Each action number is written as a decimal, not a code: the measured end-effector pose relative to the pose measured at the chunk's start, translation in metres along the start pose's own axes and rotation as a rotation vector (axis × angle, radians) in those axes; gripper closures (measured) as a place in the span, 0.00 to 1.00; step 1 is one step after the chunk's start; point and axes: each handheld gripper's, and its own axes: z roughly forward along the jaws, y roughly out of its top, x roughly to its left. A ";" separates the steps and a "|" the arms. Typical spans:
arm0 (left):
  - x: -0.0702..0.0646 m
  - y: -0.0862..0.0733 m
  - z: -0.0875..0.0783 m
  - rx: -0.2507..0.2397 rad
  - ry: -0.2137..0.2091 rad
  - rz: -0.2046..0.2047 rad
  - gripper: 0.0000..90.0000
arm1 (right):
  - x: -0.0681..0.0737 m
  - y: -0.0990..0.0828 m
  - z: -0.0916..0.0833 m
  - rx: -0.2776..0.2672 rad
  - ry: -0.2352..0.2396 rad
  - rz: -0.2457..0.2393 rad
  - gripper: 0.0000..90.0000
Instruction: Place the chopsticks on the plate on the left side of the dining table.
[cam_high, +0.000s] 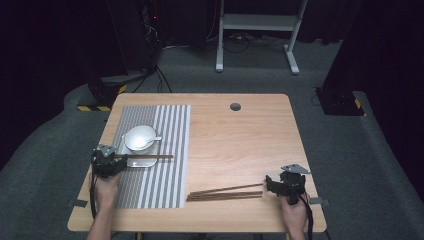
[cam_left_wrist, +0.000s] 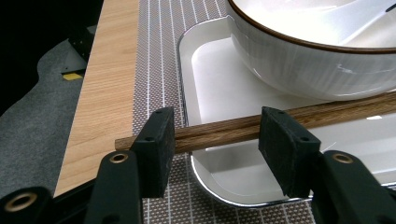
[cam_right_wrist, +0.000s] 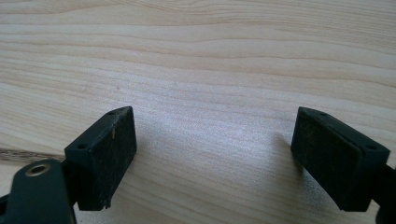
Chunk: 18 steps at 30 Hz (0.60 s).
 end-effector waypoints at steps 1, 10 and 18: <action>0.000 0.000 0.000 0.000 0.000 -0.001 0.51 | 0.000 0.000 0.000 0.000 0.000 0.000 0.15; 0.000 0.000 0.001 0.004 -0.003 -0.002 0.51 | 0.000 0.000 0.000 0.000 0.000 0.000 0.15; -0.001 0.000 -0.004 -0.013 -0.026 -0.010 0.49 | 0.000 0.000 0.000 0.001 0.000 0.000 0.15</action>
